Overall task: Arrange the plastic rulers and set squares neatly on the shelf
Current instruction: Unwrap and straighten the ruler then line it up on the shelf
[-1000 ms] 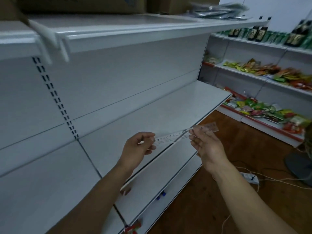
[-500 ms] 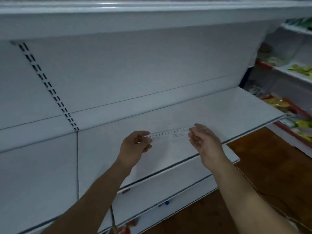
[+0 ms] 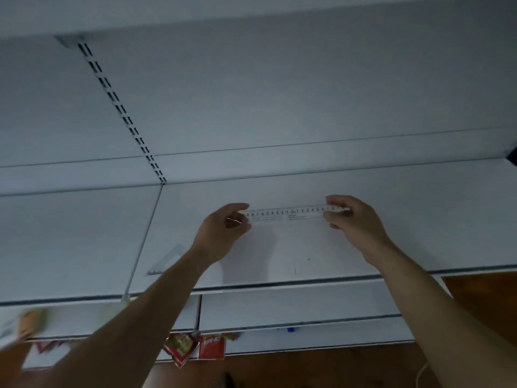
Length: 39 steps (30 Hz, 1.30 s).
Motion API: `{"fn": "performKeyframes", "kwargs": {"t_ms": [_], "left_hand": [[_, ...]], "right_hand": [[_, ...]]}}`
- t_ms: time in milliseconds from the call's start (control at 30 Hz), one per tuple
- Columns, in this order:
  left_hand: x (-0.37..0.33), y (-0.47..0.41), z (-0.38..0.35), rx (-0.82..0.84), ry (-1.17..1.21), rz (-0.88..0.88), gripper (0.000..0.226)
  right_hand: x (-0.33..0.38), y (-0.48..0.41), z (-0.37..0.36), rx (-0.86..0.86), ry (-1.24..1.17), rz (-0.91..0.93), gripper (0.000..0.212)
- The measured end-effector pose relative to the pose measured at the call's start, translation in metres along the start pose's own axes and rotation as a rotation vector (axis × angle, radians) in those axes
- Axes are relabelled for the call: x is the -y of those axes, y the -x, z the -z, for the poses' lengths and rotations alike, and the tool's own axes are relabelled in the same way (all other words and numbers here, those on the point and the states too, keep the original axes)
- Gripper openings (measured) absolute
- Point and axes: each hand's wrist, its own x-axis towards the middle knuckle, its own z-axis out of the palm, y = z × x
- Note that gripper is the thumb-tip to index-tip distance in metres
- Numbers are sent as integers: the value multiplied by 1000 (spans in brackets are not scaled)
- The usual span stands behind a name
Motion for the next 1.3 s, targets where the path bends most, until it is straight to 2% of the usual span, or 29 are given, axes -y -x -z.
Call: {"fn": "performKeyframes", "kwargs": {"t_ms": [200,467,700,967,1300], "left_hand": [[5,-13,3,18,-223,-90,28],[16,-29,10,51,-460,-226,35],[30,-40,13,88,-612,-265,38],[31,-43,12,114,-601,-223,39],[27,-39,9,95,-610,-180,40]], "right_hand": [[-3,-12,9,98,385,294,37],[-14,-34,11,93,812,495,39],[-28,-44,7,136,795,490,37],[-37,-46,8,137,723,528,34],[-33,-43,8,142,680,455,34]]}}
